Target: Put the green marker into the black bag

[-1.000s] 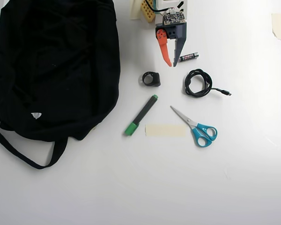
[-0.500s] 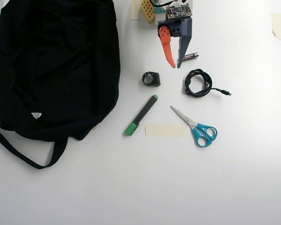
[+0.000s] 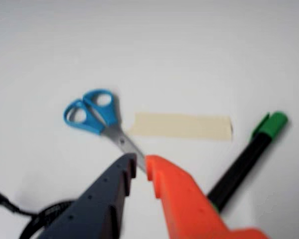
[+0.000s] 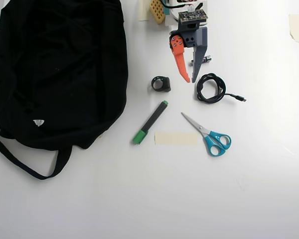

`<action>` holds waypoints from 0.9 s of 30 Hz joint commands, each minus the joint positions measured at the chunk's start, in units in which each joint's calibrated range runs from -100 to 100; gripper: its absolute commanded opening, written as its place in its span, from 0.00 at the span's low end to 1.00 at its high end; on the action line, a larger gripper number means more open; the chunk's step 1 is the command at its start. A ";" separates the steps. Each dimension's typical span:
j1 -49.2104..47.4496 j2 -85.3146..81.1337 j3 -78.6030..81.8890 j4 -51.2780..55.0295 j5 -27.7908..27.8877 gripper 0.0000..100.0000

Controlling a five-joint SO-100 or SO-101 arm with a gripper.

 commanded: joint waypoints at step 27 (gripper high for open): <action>-0.42 16.16 -27.43 -1.54 0.08 0.02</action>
